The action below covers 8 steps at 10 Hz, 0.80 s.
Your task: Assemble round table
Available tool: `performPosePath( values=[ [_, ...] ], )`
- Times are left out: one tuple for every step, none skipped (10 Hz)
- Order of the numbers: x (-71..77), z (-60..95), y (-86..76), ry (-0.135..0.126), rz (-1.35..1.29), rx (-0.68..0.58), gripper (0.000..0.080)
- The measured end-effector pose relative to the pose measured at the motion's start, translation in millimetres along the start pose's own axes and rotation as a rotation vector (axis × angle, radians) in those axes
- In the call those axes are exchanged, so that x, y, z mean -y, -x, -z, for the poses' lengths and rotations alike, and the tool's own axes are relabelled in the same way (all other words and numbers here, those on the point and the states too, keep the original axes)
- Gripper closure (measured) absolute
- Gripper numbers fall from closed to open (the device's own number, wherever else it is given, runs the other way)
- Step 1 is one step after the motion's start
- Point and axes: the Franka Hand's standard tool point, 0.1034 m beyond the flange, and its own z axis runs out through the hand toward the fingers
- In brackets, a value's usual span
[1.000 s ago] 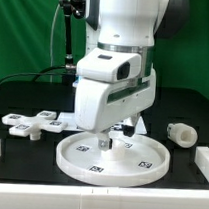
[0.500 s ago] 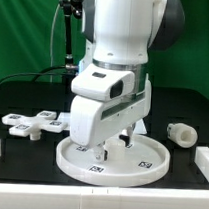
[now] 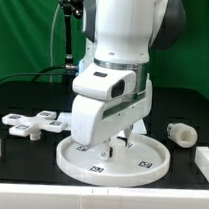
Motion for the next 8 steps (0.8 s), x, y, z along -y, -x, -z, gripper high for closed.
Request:
performPosePath(
  values=[
    [0.0,0.0,0.0,0.000,0.000,0.000,0.0395],
    [0.0,0.0,0.0,0.000,0.000,0.000,0.0395],
    [0.1,0.1,-1.9,0.000,0.003,-0.001,0.0395],
    [0.2,0.4,-10.8,0.002,0.014,-0.007,0.0395],
    [-0.3,0.8,-20.1,0.005,0.024,-0.016,0.0395],
    [-2.2,1.5,-28.7,0.011,0.032,-0.024,0.0393],
    [-2.0,1.8,-36.9,0.017,0.044,-0.033,0.0393],
    [-1.6,2.3,-47.1,0.020,0.057,-0.040,0.0393]
  ],
)
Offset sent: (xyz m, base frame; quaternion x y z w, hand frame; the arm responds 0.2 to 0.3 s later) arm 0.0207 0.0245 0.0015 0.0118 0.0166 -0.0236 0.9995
